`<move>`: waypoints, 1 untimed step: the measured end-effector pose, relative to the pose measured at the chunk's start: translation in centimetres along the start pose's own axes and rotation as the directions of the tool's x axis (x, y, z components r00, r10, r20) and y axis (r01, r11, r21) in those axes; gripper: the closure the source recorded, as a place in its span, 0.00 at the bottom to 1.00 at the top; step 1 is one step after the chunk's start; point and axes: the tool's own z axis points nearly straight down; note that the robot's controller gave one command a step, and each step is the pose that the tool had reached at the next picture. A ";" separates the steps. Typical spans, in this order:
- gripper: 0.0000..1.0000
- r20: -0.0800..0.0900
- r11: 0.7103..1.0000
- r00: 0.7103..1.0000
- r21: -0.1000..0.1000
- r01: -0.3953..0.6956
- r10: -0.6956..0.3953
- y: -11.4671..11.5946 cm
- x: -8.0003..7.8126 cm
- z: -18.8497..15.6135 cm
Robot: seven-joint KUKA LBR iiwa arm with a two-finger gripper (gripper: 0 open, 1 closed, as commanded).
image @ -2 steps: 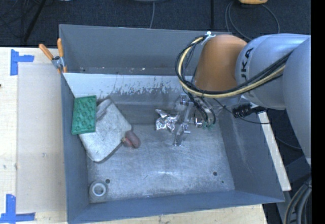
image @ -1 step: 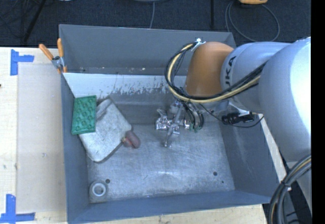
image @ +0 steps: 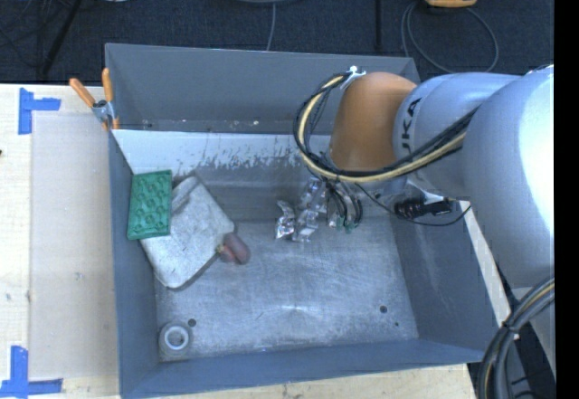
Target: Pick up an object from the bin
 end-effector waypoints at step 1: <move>1.00 -0.011 0.997 0.997 0.001 0.079 -0.079 -0.6 0.8 -16.5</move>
Offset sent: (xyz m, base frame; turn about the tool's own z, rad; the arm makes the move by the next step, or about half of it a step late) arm -0.0148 -0.0040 0.1602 -0.0785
